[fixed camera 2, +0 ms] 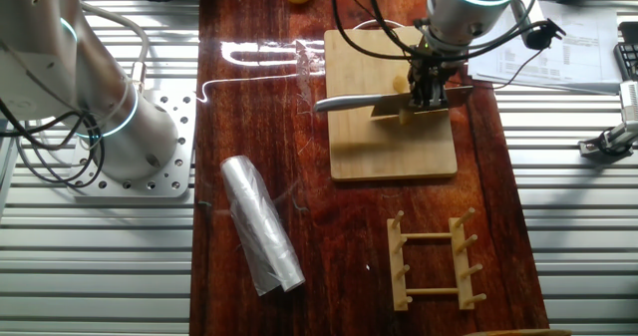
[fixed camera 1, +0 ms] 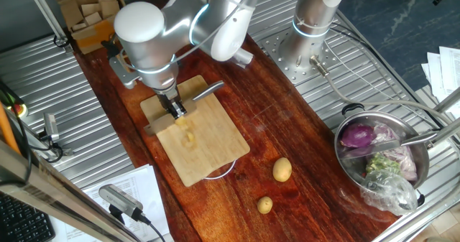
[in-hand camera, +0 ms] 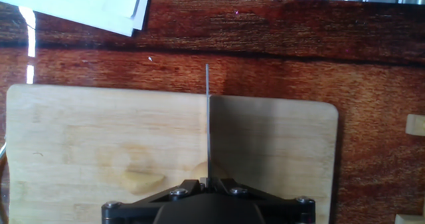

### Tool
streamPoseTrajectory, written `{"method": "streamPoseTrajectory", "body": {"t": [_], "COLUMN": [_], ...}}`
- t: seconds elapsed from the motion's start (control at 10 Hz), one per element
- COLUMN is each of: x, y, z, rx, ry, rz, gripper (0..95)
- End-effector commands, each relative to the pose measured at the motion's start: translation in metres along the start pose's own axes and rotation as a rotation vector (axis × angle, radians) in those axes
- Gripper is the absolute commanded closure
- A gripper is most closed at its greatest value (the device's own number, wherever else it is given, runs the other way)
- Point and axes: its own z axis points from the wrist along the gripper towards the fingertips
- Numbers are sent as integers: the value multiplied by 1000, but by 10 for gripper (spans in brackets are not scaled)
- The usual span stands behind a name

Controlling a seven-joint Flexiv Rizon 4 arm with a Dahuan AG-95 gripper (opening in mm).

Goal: Chop the potatoes

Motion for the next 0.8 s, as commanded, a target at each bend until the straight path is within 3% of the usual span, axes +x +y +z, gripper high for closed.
{"method": "streamPoseTrajectory", "body": {"t": [0.1,0.4,0.8], "x": [2,-1,6], "y": [0,0,0], "z": [1,-1,-1], "rx": [6,4,5], "ry": [-3,2,2], "rz": [2,2,0], "gripper": [950,950,950]}}
